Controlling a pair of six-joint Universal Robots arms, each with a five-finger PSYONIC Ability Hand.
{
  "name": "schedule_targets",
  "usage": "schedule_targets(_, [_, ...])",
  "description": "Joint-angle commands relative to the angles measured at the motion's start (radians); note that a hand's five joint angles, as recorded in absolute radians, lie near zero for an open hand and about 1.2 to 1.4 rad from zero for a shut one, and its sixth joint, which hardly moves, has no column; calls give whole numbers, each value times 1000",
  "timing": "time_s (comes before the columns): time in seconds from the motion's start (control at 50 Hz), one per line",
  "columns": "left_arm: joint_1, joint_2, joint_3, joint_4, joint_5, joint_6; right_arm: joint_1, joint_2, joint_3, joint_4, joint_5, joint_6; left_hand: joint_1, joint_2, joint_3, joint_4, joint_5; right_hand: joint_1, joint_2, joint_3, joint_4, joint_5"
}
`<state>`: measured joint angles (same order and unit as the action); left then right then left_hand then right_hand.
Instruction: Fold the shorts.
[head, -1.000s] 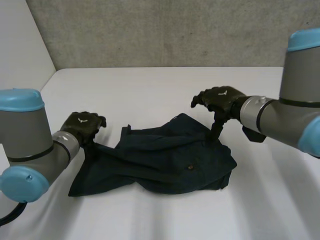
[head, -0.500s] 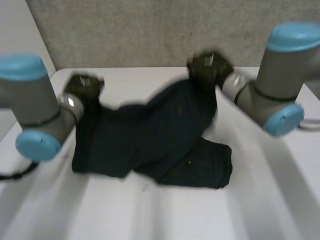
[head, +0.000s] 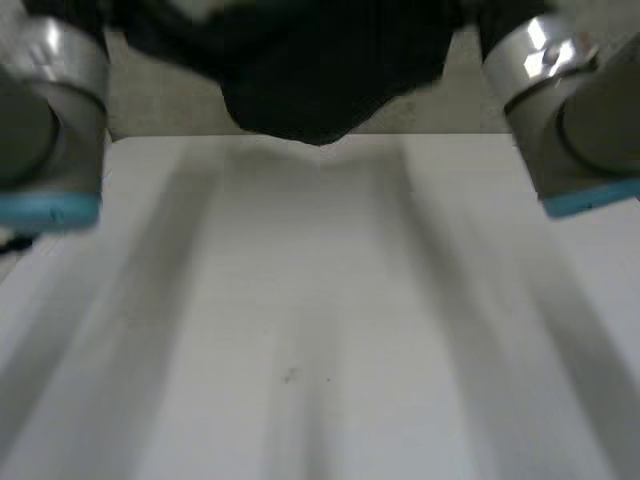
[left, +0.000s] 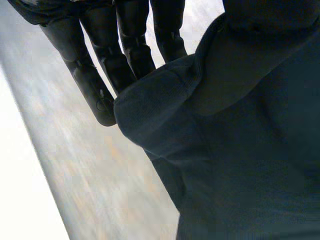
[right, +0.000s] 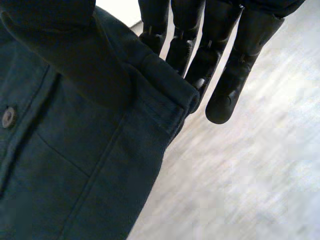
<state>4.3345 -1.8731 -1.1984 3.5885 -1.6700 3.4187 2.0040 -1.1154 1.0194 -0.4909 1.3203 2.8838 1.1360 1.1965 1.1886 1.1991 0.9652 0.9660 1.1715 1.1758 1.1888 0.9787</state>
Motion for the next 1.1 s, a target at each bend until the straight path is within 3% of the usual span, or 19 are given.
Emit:
schedule_targets(0.02, [-1, -17, -318, 15, 6, 8, -2, 72, 194, 84, -62, -24, 260, 200, 208, 197, 256, 430, 225, 220, 207, 243])
schedule_targets(0.2, [-15, -121, -520, -8, 4, 54, -2, 166, 330, 290, -66, -227, 260, 200, 208, 197, 256, 430, 225, 220, 207, 243])
schedule_targets(0.44, [-13, -6, -625, -236, 7, 215, -11, 55, 383, 661, -75, -284, 260, 200, 208, 197, 256, 430, 225, 220, 207, 243])
schedule_targets(0.58, [-15, 109, -648, -563, 10, 329, -11, 3, 438, 955, -88, -372, 260, 200, 208, 197, 256, 430, 225, 220, 207, 243])
schedule_targets(0.72, [-9, 259, -665, -942, 38, 551, -60, -161, 585, 1319, -133, -700, 260, 200, 208, 197, 256, 430, 225, 220, 207, 243])
schedule_targets(0.84, [14, 269, -594, -872, 88, 668, -134, -185, 519, 1322, -309, -634, 260, 200, 208, 197, 256, 430, 225, 220, 207, 243])
schedule_targets(0.9, [13, 221, -501, -720, 91, 680, -172, -149, 467, 1289, -351, -536, 260, 200, 208, 197, 256, 430, 225, 220, 207, 243])
schedule_targets(0.98, [-18, 71, -359, -484, 90, 682, -183, -40, 398, 1145, -307, -361, 260, 200, 208, 197, 256, 430, 225, 220, 207, 243])
schedule_targets(1.02, [-68, -28, -255, -359, 87, 682, -182, -24, 375, 1068, -233, -292, 260, 200, 208, 197, 256, 430, 225, 220, 207, 243])
schedule_targets(1.1, [-142, -245, -43, -232, 82, 685, -180, -15, 357, 919, -90, -247, 260, 200, 208, 197, 256, 430, 225, 220, 207, 243])
